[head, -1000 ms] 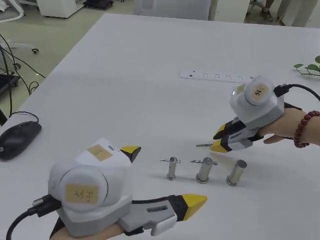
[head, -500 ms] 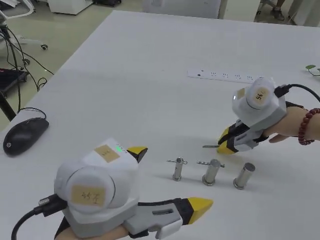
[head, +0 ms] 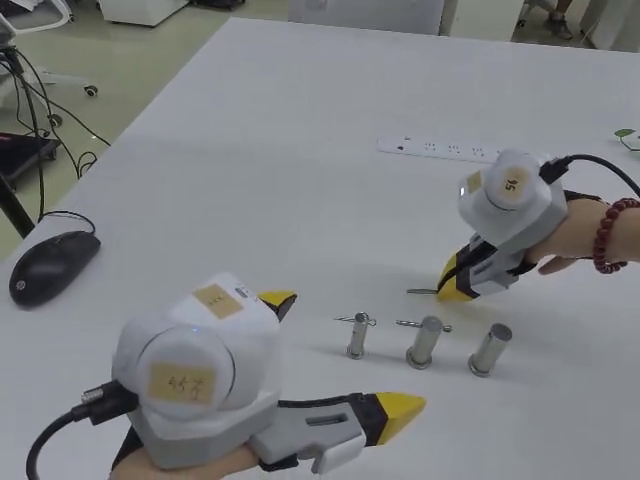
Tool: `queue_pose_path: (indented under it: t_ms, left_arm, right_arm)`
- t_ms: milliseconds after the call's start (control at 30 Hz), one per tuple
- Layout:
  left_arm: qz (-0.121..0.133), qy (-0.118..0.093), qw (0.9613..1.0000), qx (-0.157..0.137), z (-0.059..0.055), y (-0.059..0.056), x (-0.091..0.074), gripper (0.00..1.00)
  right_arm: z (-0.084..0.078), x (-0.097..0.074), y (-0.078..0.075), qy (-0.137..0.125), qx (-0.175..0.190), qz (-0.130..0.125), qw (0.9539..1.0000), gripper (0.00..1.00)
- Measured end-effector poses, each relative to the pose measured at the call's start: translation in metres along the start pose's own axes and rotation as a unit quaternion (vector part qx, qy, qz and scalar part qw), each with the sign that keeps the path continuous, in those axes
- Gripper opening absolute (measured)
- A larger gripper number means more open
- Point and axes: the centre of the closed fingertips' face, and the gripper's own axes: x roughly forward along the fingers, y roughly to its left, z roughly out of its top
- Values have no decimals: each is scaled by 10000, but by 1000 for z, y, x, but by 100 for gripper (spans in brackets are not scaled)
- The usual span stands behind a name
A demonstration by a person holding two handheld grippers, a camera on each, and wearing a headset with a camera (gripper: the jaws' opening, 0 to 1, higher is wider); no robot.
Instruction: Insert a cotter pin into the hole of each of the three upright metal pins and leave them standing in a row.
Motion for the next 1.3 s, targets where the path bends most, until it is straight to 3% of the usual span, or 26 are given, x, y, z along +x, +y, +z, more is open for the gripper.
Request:
queue_pose_path:
  t_ms: [700,1033,1300]
  left_arm:
    - [12,33,10000,4,0,0,0,88]
    - [20,50,10000,26,0,0,-1,87]
    - [31,-28,9999,-148,5,3,-4,84]
  right_arm:
    - [-1,-1,-5,339,-509,-334,9976,4]
    - [12,-14,-7,177,-648,-585,9960,3]
    - [26,-36,-3,-69,-776,-831,9935,3]
